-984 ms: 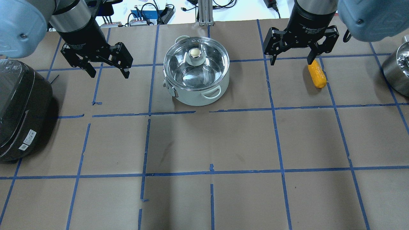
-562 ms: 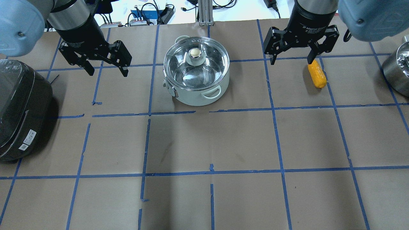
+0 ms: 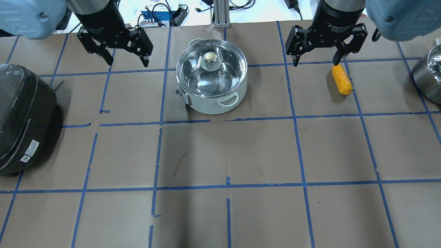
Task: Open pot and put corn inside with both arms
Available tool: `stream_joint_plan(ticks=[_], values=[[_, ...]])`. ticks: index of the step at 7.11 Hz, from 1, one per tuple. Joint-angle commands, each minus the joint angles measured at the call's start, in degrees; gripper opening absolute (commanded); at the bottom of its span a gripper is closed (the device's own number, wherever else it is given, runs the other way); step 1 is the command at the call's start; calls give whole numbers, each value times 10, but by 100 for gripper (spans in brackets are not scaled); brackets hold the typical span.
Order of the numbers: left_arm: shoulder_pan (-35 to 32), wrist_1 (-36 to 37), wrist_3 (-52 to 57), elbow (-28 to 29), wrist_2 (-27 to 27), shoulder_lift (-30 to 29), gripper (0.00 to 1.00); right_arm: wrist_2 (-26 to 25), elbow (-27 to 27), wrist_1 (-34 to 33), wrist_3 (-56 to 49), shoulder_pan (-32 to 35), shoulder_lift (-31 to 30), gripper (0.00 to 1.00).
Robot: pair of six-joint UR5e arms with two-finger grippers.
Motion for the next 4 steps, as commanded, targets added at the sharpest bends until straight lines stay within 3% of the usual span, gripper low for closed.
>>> stream_joint_plan(ticks=[1,2,4], values=[[-75,9,-39,134,7,-136,100,-12,-40,6,-24,-40,37,100],[-86,10,-40,174,5,-174,100,-9,-64,5,-41,-60,63,100],[-106,29,-58,182,0,-203,100,-10,-87,-23,-133,-110,153,96]])
